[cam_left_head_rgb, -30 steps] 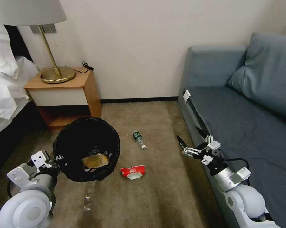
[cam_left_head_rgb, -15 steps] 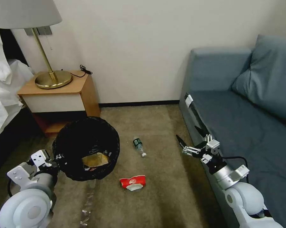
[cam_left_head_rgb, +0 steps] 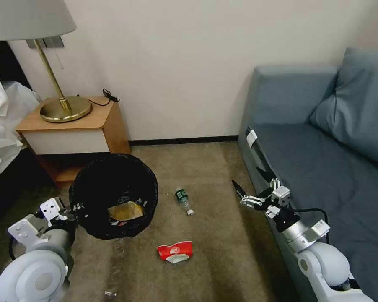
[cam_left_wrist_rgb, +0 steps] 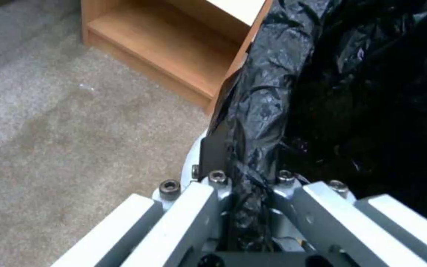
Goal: Pick up the trash bin, then pick up the garbage on the floor and place it into the trash bin.
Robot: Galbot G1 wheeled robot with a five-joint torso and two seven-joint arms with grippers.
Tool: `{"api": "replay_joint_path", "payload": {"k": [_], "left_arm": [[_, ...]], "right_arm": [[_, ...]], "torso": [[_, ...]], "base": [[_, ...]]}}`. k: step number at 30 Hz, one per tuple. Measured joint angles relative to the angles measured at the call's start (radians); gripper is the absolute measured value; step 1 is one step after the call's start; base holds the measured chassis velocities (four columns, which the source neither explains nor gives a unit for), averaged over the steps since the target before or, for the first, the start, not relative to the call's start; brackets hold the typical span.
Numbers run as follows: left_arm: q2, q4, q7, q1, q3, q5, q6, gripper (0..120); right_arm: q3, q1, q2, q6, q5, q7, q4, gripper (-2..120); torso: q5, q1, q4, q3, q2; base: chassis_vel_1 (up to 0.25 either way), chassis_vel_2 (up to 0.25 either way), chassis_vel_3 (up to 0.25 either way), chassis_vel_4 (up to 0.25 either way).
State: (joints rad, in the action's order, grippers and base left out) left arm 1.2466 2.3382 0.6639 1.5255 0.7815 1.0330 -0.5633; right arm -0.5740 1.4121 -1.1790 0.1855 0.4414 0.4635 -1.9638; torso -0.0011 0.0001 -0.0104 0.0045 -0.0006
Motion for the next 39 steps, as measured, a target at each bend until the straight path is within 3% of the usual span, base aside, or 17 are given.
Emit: {"api": "replay_joint_path", "payload": {"k": [4, 7, 8, 10, 12, 13, 15, 16, 19, 20, 22, 29, 39], "left_arm": [[0.001, 0.000, 0.000, -0.002, 0.000, 0.000, 0.000, 1], [0.003, 0.000, -0.007, -0.009, -0.005, 0.000, 0.002, 1], [0.003, 0.000, -0.007, -0.009, -0.005, 0.000, 0.002, 1], [0.004, 0.000, -0.009, -0.014, -0.005, 0.001, 0.003, 1], [0.005, 0.000, -0.010, -0.014, -0.005, 0.001, 0.003, 1], [0.006, 0.000, -0.012, -0.014, -0.002, 0.001, 0.003, 1], [0.007, 0.000, -0.013, -0.014, 0.000, 0.001, 0.004, 1], [0.007, 0.000, -0.013, -0.014, 0.000, 0.001, 0.004, 1], [0.017, -0.002, -0.015, -0.016, 0.002, -0.002, 0.007, 1], [0.017, -0.002, -0.015, -0.016, 0.002, -0.002, 0.007, 1], [0.030, -0.006, -0.019, -0.018, 0.001, -0.013, 0.009, 1], [0.046, -0.003, -0.023, -0.016, -0.001, -0.026, 0.011, 1], [0.070, 0.011, -0.031, -0.002, -0.007, -0.046, 0.013, 1]], "right_arm": [[0.012, -0.004, 0.034, -0.002, 0.007, -0.029, 0.000, 100], [0.078, -0.076, 0.175, -0.048, 0.027, -0.100, 0.052, 100], [0.078, -0.076, 0.175, -0.048, 0.027, -0.100, 0.052, 100], [0.192, -0.209, 0.276, -0.068, 0.076, -0.117, 0.140, 100], [0.226, -0.248, 0.295, -0.070, 0.086, -0.113, 0.163, 100], [0.336, -0.365, 0.329, -0.076, 0.113, -0.100, 0.233, 100], [0.400, -0.427, 0.336, -0.079, 0.125, -0.089, 0.278, 100], [0.400, -0.427, 0.336, -0.079, 0.125, -0.089, 0.278, 100], [0.655, -0.713, 0.301, -0.078, 0.148, -0.015, 0.488, 100], [0.655, -0.713, 0.301, -0.078, 0.148, -0.015, 0.488, 100], [0.812, -0.855, 0.232, -0.062, 0.141, 0.047, 0.607, 100], [0.998, -0.973, 0.151, -0.094, 0.053, 0.131, 0.674, 100], [1.198, -1.085, 0.123, -0.125, -0.040, 0.312, 0.785, 100]], "torso": [[0.0003, 0.000, -0.0001, 0.000, 0.000], [0.0001, 0.000, -0.0004, 0.000, 0.000], [0.0001, 0.000, -0.0004, 0.000, 0.000], [0.0003, 0.000, -0.0003, 0.000, 0.000], [0.0003, 0.000, -0.0003, 0.000, 0.000], [-0.0002, 0.000, 0.0001, 0.000, 0.000], [-0.0001, 0.000, 0.0002, 0.000, 0.000], [-0.0001, 0.000, 0.0002, 0.000, 0.000], [-0.0001, 0.000, 0.0003, 0.000, 0.000], [-0.0001, 0.000, 0.0003, 0.000, 0.000], [0.0002, 0.000, 0.0006, 0.000, 0.000], [-0.0002, 0.000, 0.0000, 0.000, 0.000], [-0.0001, 0.000, -0.0004, 0.000, 0.000]], "base": [[0.000, 0.000, 0.000, 0.000], [0.000, 0.000, 0.000, 0.000], [0.000, 0.000, 0.000, 0.000], [0.000, 0.000, 0.000, 0.000], [0.000, 0.000, 0.000, 0.000], [0.000, 0.000, 0.000, 0.000], [0.000, 0.000, 0.000, 0.000], [0.000, 0.000, 0.000, 0.000], [0.000, 0.000, 0.000, 0.000], [0.000, 0.000, 0.000, 0.000], [0.000, 0.000, 0.000, 0.000], [0.000, 0.000, 0.000, 0.000], [0.000, 0.000, 0.000, 0.000]]}}
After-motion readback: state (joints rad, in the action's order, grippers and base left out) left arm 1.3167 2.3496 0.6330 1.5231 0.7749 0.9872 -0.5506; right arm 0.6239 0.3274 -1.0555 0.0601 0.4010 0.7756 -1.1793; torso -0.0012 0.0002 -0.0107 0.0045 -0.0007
